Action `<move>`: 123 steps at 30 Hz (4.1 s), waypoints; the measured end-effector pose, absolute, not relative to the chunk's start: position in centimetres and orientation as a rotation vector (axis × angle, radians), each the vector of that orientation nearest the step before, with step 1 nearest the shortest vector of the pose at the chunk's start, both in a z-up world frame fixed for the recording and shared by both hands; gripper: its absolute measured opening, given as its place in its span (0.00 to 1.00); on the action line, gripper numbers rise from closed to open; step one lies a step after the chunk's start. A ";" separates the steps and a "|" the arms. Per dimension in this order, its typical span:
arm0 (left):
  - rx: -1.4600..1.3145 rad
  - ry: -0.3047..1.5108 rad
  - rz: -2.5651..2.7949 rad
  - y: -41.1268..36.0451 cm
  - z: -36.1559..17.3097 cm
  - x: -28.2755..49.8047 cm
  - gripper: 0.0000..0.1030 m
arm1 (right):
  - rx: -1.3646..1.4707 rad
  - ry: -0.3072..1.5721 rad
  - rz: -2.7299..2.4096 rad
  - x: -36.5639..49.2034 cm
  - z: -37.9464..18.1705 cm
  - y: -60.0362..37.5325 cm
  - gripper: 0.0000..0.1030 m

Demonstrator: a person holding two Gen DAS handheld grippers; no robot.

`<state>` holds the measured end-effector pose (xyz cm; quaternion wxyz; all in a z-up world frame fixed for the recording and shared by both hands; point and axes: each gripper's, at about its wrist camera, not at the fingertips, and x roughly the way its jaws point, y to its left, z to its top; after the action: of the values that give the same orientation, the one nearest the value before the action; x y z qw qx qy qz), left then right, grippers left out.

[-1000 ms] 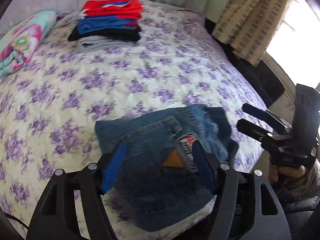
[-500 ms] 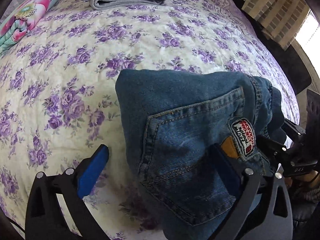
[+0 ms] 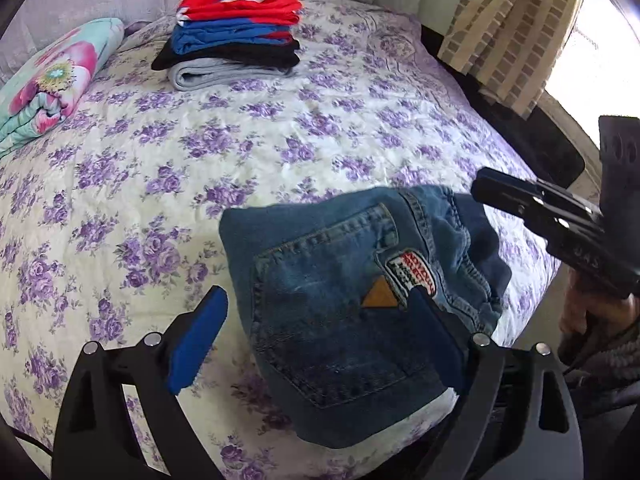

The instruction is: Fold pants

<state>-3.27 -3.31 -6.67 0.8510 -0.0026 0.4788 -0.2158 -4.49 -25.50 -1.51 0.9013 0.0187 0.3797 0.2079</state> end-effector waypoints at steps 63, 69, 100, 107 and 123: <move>-0.445 0.991 -0.348 -0.6 -4.7 -2.4 0.56 | 0.356 0.967 0.576 -3.8 -3.2 -31.1 0.41; -0.410 0.857 -0.378 0.5 3.6 2.8 0.56 | 0.344 0.785 0.575 0.7 5.0 -30.6 0.41; -0.438 0.999 -0.113 3.0 -8.4 28.0 0.56 | 0.387 0.954 0.552 31.0 -9.5 -25.4 0.41; -0.443 1.013 -0.131 3.6 -11.8 28.2 0.65 | 0.429 0.998 0.530 31.8 -12.8 -25.6 0.59; -0.177 0.901 -0.042 0.3 -4.8 25.0 0.70 | 0.292 0.889 0.403 28.7 -6.4 -26.0 0.73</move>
<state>25.03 0.29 -4.78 0.8961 -0.0856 0.4350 -0.0201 28.71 -25.96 -6.37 0.8730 0.1399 0.4254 0.1930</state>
